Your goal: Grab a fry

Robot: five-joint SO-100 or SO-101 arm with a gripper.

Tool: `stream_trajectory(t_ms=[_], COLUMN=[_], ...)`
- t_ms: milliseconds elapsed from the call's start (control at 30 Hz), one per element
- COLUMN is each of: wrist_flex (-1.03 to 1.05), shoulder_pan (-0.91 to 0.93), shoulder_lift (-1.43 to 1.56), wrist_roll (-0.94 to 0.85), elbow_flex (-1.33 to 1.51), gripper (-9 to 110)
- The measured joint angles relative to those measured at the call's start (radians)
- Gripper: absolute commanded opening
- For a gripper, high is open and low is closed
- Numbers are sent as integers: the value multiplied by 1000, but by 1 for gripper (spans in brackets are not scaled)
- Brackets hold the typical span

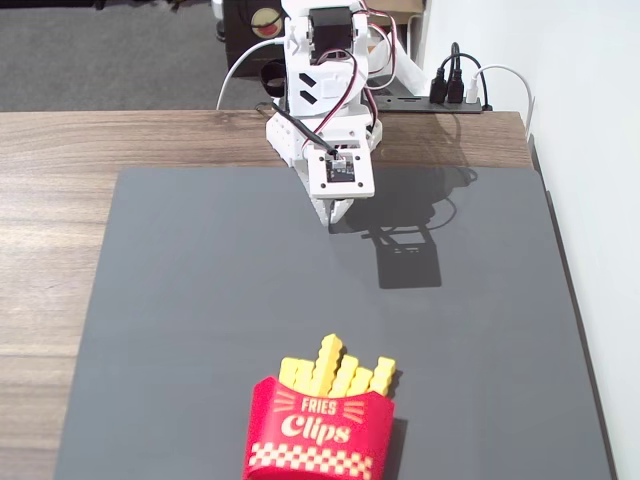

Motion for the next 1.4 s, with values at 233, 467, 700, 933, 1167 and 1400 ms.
stream_trajectory(t_ms=[233, 467, 700, 933, 1167, 1400], wrist_flex=[8, 14, 5, -38, -63, -115], shoulder_pan=[-14, 20, 94, 129, 140, 130], shoulder_lift=[-138, -365, -577, -816, -1083, -1341], wrist_roll=[58, 98, 83, 31, -37, -60], elbow_flex=[-91, -298, -514, -706, -900, -1083], gripper=[0, 0, 0, 0, 1, 4])
